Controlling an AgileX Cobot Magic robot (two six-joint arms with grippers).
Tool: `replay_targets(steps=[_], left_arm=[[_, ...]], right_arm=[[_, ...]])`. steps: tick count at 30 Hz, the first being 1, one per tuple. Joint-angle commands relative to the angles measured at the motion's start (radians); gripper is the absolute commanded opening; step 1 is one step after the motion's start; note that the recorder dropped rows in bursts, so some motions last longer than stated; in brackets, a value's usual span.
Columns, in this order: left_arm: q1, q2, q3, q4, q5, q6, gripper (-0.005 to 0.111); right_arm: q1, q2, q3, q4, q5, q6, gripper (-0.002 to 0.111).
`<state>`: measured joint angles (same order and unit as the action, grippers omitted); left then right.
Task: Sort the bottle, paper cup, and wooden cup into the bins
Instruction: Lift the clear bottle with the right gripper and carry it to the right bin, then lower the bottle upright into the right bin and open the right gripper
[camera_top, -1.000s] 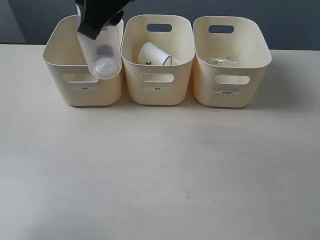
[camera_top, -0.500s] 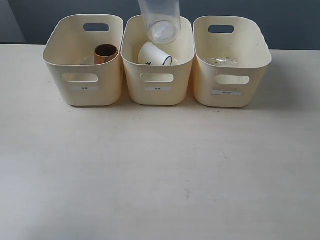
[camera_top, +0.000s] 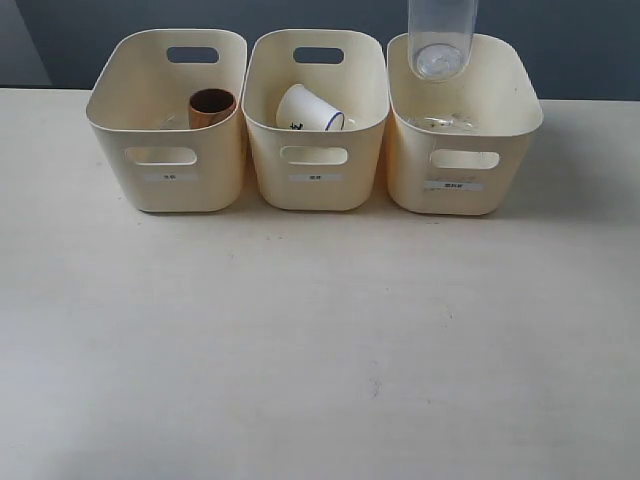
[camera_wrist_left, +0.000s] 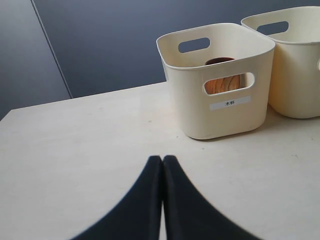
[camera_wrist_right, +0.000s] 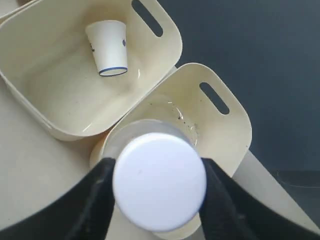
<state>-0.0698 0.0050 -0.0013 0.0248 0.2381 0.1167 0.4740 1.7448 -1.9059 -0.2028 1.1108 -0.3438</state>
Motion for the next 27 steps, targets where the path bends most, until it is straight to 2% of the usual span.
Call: replay_targets(steps=[1, 8, 17, 27], left_arm=[[-0.004, -0.005, 0.001, -0.003, 0.002, -0.002, 0.0], [-0.004, -0.005, 0.001, -0.003, 0.002, -0.002, 0.0], [-0.004, -0.005, 0.001, -0.003, 0.002, -0.002, 0.0], [-0.004, -0.005, 0.001, -0.003, 0.002, -0.002, 0.0]], right_arm=[[-0.094, -0.001, 0.08, 0.055, -0.147, 0.004, -0.001], [-0.184, 0.128, 0.105, 0.097, -0.21, 0.0, -0.001], [-0.205, 0.295, 0.105, 0.124, -0.381, -0.021, -0.001], [-0.229, 0.38, 0.105, 0.129, -0.418, -0.021, -0.001]])
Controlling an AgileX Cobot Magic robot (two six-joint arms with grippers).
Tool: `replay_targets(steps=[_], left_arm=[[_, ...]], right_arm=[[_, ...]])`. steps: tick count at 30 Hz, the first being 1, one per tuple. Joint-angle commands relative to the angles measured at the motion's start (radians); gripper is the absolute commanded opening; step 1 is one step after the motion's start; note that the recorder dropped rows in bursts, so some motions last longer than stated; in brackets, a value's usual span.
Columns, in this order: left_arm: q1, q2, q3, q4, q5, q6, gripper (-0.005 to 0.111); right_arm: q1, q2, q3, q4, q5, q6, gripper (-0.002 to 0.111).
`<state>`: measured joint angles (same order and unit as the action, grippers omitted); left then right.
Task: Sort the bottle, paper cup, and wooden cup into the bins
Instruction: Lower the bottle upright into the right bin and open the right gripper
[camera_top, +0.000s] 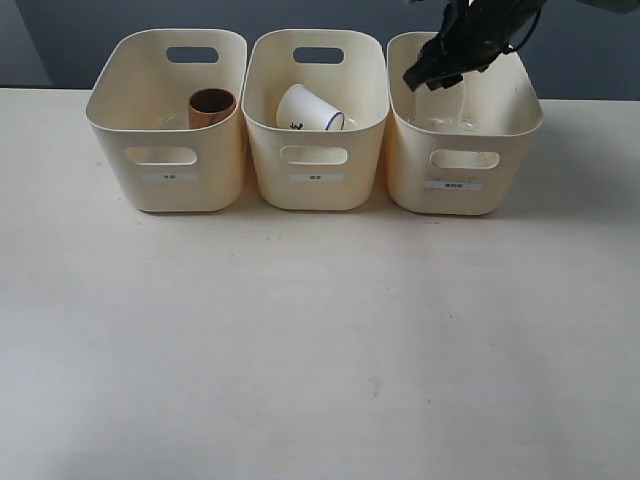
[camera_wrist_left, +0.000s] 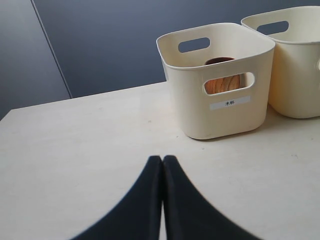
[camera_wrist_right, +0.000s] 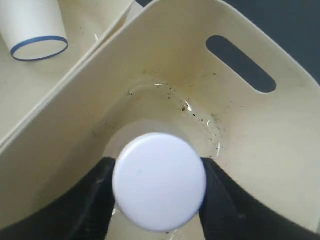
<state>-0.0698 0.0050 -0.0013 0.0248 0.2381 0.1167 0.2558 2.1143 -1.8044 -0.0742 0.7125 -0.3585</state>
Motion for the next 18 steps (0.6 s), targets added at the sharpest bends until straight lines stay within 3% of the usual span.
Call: replay_targets(steps=[1, 18], left_arm=[[-0.004, -0.005, 0.001, -0.003, 0.002, -0.002, 0.0], [-0.004, -0.005, 0.001, -0.003, 0.002, -0.002, 0.0]], right_arm=[[-0.011, 0.013, 0.003, 0.001, -0.02, -0.007, -0.001], [-0.011, 0.041, 0.003, -0.005, 0.147, 0.021, -0.001]])
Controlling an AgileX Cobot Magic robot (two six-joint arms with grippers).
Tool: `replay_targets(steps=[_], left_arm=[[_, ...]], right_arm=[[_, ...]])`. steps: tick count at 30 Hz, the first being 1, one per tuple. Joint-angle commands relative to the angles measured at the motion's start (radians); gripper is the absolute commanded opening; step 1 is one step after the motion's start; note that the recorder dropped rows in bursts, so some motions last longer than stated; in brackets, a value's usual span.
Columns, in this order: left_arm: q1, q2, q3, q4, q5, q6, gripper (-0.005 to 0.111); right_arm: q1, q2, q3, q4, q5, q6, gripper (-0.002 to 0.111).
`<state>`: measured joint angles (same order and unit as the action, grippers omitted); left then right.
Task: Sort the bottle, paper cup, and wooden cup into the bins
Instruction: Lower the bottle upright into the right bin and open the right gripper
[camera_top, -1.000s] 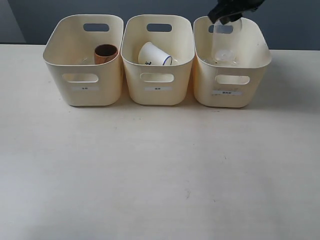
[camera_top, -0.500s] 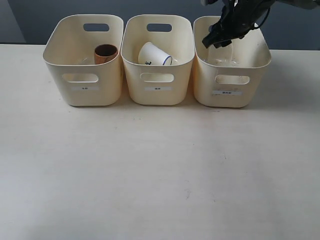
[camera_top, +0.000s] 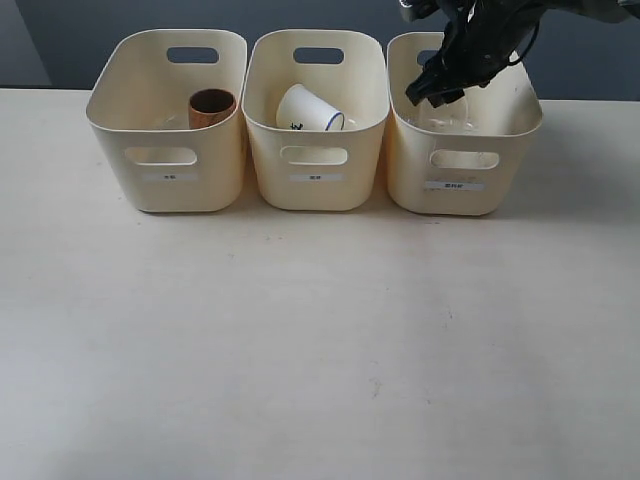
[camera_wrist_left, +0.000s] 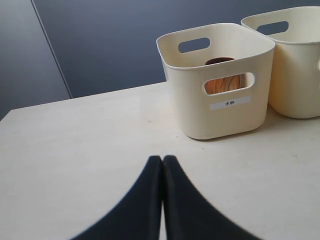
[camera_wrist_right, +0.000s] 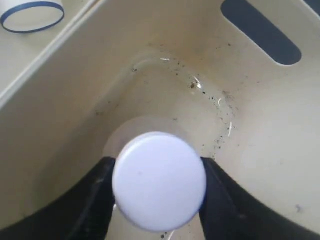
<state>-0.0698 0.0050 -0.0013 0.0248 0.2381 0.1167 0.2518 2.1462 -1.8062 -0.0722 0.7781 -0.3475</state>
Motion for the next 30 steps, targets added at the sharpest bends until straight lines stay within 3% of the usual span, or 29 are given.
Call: replay_targets(steps=[1, 9, 11, 13, 14, 28, 30], left_arm=[[-0.004, -0.005, 0.001, -0.003, 0.002, -0.002, 0.0], [-0.004, -0.005, 0.001, -0.003, 0.002, -0.002, 0.0], [-0.004, -0.005, 0.001, -0.003, 0.002, -0.002, 0.0], [-0.004, -0.005, 0.001, -0.003, 0.002, -0.002, 0.0], [-0.004, -0.005, 0.001, -0.003, 0.002, -0.002, 0.0], [-0.004, -0.005, 0.001, -0.003, 0.002, -0.002, 0.0], [-0.004, -0.005, 0.001, -0.003, 0.002, -0.002, 0.0]], right_arm=[[-0.007, 0.009, 0.005, -0.007, 0.092, 0.01, -0.001], [-0.007, 0.009, 0.005, -0.01, 0.164, 0.008, 0.001], [-0.007, 0.009, 0.005, -0.01, 0.164, 0.008, 0.016], [-0.007, 0.009, 0.005, -0.01, 0.157, 0.008, 0.041], [-0.007, 0.009, 0.005, -0.01, 0.152, 0.008, 0.045], [-0.007, 0.009, 0.005, -0.014, 0.099, 0.011, 0.047], [-0.007, 0.009, 0.005, -0.014, 0.099, 0.011, 0.052]])
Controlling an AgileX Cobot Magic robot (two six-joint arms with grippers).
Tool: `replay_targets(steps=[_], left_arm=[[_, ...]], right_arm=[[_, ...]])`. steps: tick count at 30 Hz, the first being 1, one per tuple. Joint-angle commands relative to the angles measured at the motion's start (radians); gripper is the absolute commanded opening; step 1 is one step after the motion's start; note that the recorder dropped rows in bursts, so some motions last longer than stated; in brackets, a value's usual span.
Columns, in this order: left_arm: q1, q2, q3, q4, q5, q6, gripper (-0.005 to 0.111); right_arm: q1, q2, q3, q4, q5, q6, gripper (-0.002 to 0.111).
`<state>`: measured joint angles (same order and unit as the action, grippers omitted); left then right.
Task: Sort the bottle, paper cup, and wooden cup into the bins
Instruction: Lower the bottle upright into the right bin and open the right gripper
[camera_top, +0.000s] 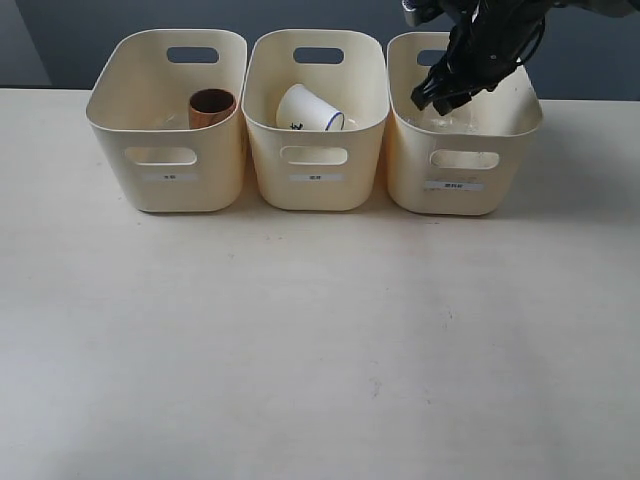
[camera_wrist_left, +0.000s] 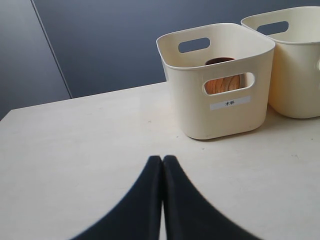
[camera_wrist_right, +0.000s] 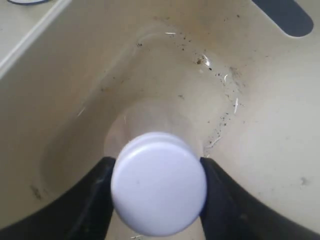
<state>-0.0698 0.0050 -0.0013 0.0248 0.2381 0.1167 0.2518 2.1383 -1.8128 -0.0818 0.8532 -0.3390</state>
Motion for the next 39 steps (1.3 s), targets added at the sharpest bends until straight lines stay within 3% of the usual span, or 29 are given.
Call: replay_targets(steps=[1, 5, 39], left_arm=[[-0.004, -0.005, 0.001, -0.003, 0.002, -0.002, 0.0], [-0.004, -0.005, 0.001, -0.003, 0.002, -0.002, 0.0], [-0.004, -0.005, 0.001, -0.003, 0.002, -0.002, 0.0]], right_arm=[[-0.007, 0.017, 0.012, -0.004, 0.024, 0.004, 0.056], [-0.007, 0.017, 0.012, -0.035, 0.012, 0.084, 0.077], [-0.007, 0.002, 0.012, -0.075, -0.033, 0.115, 0.074]])
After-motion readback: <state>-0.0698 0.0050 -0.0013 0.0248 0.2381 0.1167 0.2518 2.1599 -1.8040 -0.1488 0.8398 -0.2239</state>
